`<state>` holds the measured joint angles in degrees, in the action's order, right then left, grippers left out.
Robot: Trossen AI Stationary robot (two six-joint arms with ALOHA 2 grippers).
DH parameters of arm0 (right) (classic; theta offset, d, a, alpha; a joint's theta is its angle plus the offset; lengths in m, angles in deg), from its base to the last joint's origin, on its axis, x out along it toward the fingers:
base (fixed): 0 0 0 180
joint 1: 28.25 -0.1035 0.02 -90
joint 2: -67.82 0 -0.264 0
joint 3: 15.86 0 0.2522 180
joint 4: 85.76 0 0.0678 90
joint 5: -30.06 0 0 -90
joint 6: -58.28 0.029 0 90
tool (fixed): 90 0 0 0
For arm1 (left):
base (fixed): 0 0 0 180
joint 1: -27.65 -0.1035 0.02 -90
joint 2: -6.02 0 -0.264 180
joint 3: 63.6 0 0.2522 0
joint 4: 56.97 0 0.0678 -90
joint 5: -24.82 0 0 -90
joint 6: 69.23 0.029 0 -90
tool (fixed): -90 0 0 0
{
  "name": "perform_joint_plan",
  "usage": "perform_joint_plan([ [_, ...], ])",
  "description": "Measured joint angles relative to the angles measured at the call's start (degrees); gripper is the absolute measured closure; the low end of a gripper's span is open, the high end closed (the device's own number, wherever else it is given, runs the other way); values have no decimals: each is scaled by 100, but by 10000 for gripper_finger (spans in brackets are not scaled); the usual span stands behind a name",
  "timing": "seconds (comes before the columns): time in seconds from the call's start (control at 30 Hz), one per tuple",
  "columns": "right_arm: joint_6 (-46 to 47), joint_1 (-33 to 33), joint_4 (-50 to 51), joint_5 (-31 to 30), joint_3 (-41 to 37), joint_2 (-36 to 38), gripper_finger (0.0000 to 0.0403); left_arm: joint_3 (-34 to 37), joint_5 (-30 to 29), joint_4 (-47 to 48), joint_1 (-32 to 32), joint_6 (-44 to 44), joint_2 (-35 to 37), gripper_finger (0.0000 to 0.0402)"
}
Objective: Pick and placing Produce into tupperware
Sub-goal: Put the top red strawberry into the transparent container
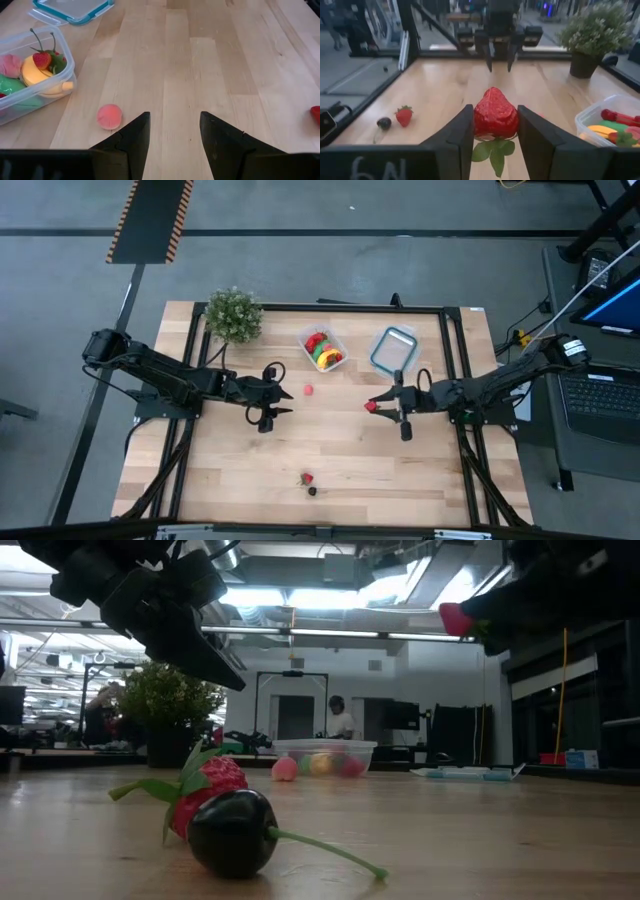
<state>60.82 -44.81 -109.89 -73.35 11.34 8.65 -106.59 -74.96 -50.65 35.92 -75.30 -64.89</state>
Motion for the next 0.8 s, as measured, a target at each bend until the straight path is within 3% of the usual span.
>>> perform_joint_plan([
  [0.2,-26,1,-1253,152,-604,22,275,0,0,-13,0,13,0,237],
  [0.47,7,1,-1503,92,-794,19,275,0,-2,-31,0,15,0,237],
  [0.8,194,-1,-1395,-1178,-794,19,275,0,-2,-30,0,19,0,237],
])
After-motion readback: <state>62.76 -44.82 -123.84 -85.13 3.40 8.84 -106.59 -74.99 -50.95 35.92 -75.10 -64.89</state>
